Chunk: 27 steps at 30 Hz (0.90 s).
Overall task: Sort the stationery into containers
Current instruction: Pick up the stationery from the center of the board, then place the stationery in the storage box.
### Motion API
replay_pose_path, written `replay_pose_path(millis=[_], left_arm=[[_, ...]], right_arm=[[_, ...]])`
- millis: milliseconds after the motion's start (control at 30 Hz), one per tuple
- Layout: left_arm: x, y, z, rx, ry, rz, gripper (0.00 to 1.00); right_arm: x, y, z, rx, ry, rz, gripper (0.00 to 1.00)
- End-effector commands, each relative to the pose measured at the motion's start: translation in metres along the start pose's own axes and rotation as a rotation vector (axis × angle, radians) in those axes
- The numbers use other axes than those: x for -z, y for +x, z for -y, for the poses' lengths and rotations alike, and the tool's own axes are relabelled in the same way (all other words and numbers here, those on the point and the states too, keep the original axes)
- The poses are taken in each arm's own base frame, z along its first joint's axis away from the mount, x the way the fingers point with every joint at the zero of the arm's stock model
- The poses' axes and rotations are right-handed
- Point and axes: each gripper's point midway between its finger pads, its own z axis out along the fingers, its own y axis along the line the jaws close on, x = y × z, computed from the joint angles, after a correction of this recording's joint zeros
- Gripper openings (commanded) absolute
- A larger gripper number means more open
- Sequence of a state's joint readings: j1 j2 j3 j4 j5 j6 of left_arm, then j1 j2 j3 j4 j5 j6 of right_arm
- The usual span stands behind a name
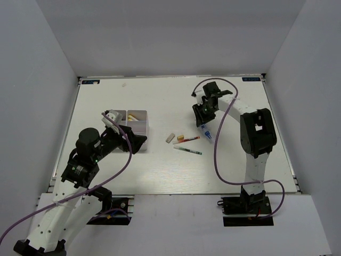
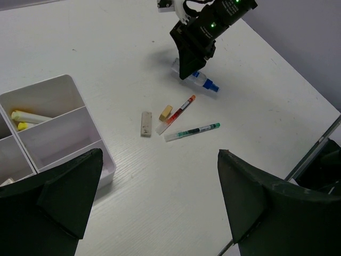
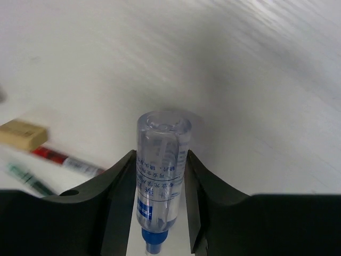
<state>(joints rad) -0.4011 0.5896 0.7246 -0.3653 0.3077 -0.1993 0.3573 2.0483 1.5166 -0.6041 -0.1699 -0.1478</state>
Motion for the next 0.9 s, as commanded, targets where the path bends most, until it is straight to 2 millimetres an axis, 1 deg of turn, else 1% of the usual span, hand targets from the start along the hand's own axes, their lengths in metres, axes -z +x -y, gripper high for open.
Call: replay_pose_path(millis=[0,67,100,133,167,200,233,267,300,333,367,400,433,467,500,533,567,600,633,667,733,767,800,833,867], left_arm=[[0.006,-0.006,0.014,-0.026,0.079,0.035,0.98],[0.009,-0.006,0.022,-0.044,0.124,0.044,0.98],[0.011,-0.011,0.026,-0.054,0.137,0.066,0.98],[0.015,-0.014,0.027,-0.065,0.142,0.092,0.98],[0.018,-0.015,0.031,-0.07,0.156,0.101,0.98],[0.02,-0.016,0.033,-0.086,0.169,0.115,0.98],[0.022,-0.02,0.036,-0.097,0.183,0.137,0.98],[0.028,-0.025,0.039,-0.107,0.187,0.162,0.98],[0.03,-0.028,0.042,-0.12,0.204,0.187,0.98],[0.032,-0.028,0.043,-0.136,0.206,0.203,0.98],[0.037,-0.032,0.047,-0.149,0.224,0.227,0.98],[0.042,-0.034,0.051,-0.163,0.239,0.252,0.98],[0.044,-0.035,0.052,-0.171,0.242,0.272,0.98],[0.048,-0.038,0.055,-0.182,0.255,0.292,0.99],[0.049,-0.036,0.055,-0.183,0.255,0.293,0.99],[0.052,-0.039,0.058,-0.194,0.268,0.312,0.99],[0.054,-0.04,0.059,-0.2,0.27,0.325,0.99],[0.054,-0.039,0.059,-0.211,0.27,0.326,0.99],[0.058,-0.042,0.062,-0.223,0.284,0.342,0.99],[0.058,-0.042,0.062,-0.223,0.284,0.342,0.99],[0.058,-0.041,0.064,-0.225,0.298,0.339,0.99],[0.058,-0.041,0.064,-0.225,0.298,0.339,0.99],[0.058,-0.041,0.064,-0.225,0.298,0.339,0.99],[0.061,-0.042,0.065,-0.229,0.299,0.347,0.99],[0.061,-0.042,0.065,-0.229,0.299,0.347,0.99]], right_arm=[[0.072,-0.045,-0.055,0.151,-0.208,0.191,0.06],[0.107,-0.061,-0.091,0.273,-0.319,0.286,0.04],[0.124,-0.072,-0.104,0.324,-0.347,0.335,0.04],[0.133,-0.076,-0.121,0.389,-0.416,0.37,0.04],[0.139,-0.077,-0.141,0.435,-0.456,0.381,0.04],[0.15,-0.088,-0.151,0.474,-0.474,0.418,0.04],[0.156,-0.089,-0.167,0.523,-0.535,0.437,0.03],[0.159,-0.092,-0.176,0.557,-0.552,0.45,0.03],[0.161,-0.099,-0.201,0.627,-0.587,0.469,0.03],[0.164,-0.1,-0.212,0.654,-0.622,0.477,0.03],[0.159,-0.099,-0.228,0.707,-0.659,0.477,0.03],[0.166,-0.109,-0.246,0.762,-0.689,0.508,0.03],[0.159,-0.108,-0.258,0.783,-0.716,0.495,0.03],[0.159,-0.11,-0.268,0.804,-0.733,0.5,0.03],[0.175,-0.121,-0.284,0.867,-0.751,0.556,0.03],[0.154,-0.119,-0.292,0.869,-0.777,0.52,0.03],[0.155,-0.123,-0.298,0.889,-0.788,0.536,0.03],[0.172,-0.134,-0.31,0.928,-0.804,0.595,0.02],[0.155,-0.133,-0.323,0.946,-0.825,0.584,0.02],[0.152,-0.133,-0.33,0.959,-0.839,0.591,0.02],[0.143,-0.127,-0.348,0.984,-0.874,0.591,0.0],[0.144,-0.139,-0.357,1.019,-0.859,0.66,0.0],[0.141,-0.139,-0.365,1.028,-0.862,0.667,0.0],[0.145,-0.142,-0.376,1.04,-0.875,0.697,0.0],[0.15,-0.149,-0.385,1.059,-0.877,0.737,0.0]])
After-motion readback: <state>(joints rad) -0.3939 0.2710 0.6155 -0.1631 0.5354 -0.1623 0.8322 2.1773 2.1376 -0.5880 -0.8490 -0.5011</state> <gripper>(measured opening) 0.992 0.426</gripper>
